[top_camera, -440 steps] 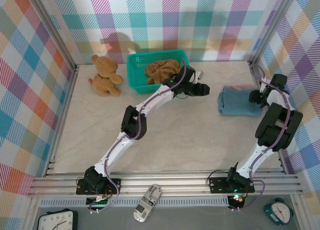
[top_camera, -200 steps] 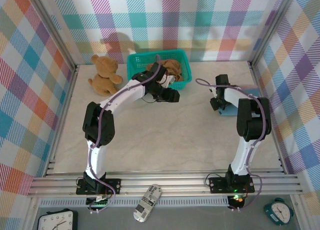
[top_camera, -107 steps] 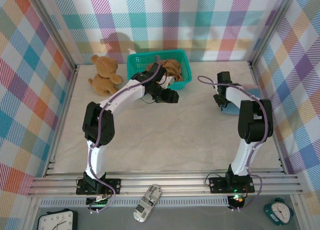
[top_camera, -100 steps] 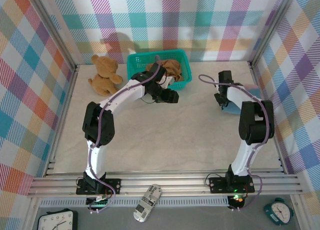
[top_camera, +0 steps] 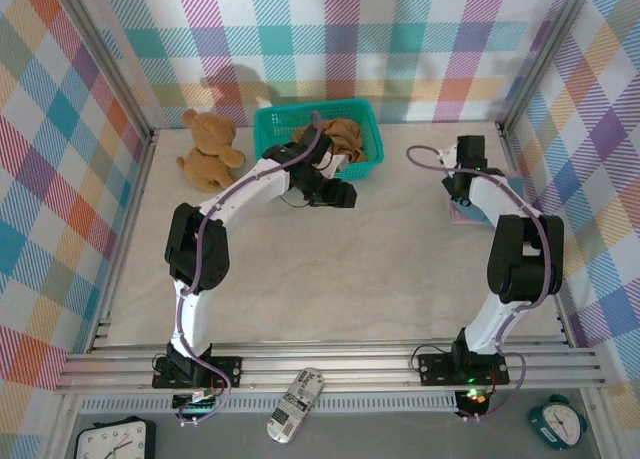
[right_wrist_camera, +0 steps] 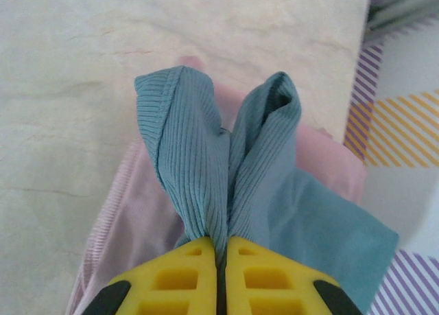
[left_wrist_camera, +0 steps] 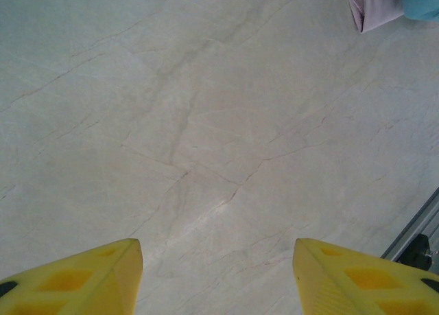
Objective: Fold and stack the tank tops
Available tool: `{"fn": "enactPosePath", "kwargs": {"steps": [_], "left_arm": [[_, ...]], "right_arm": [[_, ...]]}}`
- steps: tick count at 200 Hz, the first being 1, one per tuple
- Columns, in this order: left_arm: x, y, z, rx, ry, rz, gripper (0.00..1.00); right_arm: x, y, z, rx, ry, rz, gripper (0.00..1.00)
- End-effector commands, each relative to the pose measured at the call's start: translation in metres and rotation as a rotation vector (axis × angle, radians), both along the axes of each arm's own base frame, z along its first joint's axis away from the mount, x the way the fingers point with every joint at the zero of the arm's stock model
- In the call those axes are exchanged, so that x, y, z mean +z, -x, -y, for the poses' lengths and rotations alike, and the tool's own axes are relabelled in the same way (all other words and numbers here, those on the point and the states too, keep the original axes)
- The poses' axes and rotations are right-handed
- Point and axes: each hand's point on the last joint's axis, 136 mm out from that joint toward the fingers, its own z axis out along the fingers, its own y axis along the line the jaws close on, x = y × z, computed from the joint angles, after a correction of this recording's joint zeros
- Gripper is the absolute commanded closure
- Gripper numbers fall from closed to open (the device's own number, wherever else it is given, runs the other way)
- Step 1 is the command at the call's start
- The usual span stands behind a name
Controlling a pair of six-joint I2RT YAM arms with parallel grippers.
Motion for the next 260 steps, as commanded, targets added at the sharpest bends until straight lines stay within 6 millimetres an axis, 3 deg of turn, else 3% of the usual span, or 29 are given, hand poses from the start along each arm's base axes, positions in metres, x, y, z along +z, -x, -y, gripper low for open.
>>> {"fn": "enactPosePath", "kwargs": {"steps": [1, 30, 48, 83, 106, 128, 162, 183, 217, 260], "left_arm": [[-0.005, 0.0, -0.006, -0.01, -0.021, -0.013, 0.4], [-0.009, 0.0, -0.004, -0.006, -0.021, -0.032, 0.4], [-0.008, -0.001, -0.004, -0.006, -0.023, -0.03, 0.4], [-0.004, 0.002, -0.006, -0.011, -0.028, -0.031, 0.4], [-0.002, 0.003, -0.008, -0.014, -0.038, -0.03, 0.4], [0.001, 0.003, -0.01, -0.012, -0.038, -0.02, 0.4], [0.005, 0.005, -0.01, -0.01, -0.031, -0.015, 0.4], [0.008, 0.007, -0.011, -0.01, -0.026, -0.016, 0.4], [0.017, 0.01, -0.019, -0.005, -0.044, 0.002, 0.4], [0.03, 0.007, -0.03, 0.01, -0.046, 0.028, 0.4]], "right_arm": [[-0.03, -0.003, -0.018, 0.132, 0.034, -0.057, 0.9], [-0.051, 0.003, -0.033, 0.122, -0.069, -0.128, 0.83], [-0.052, 0.006, -0.042, 0.108, -0.149, -0.143, 0.76], [-0.026, 0.011, -0.051, 0.093, -0.229, -0.116, 0.5], [0.008, 0.018, -0.046, 0.047, -0.349, -0.059, 0.43], [0.032, 0.033, -0.017, -0.078, -0.473, 0.008, 0.39], [0.034, 0.052, 0.046, -0.286, -0.586, 0.092, 0.37], [0.022, 0.058, 0.082, -0.384, -0.611, 0.111, 0.35], [-0.005, 0.056, 0.12, -0.475, -0.632, 0.085, 0.34], [-0.032, 0.04, 0.141, -0.52, -0.677, 0.047, 0.33]]}}
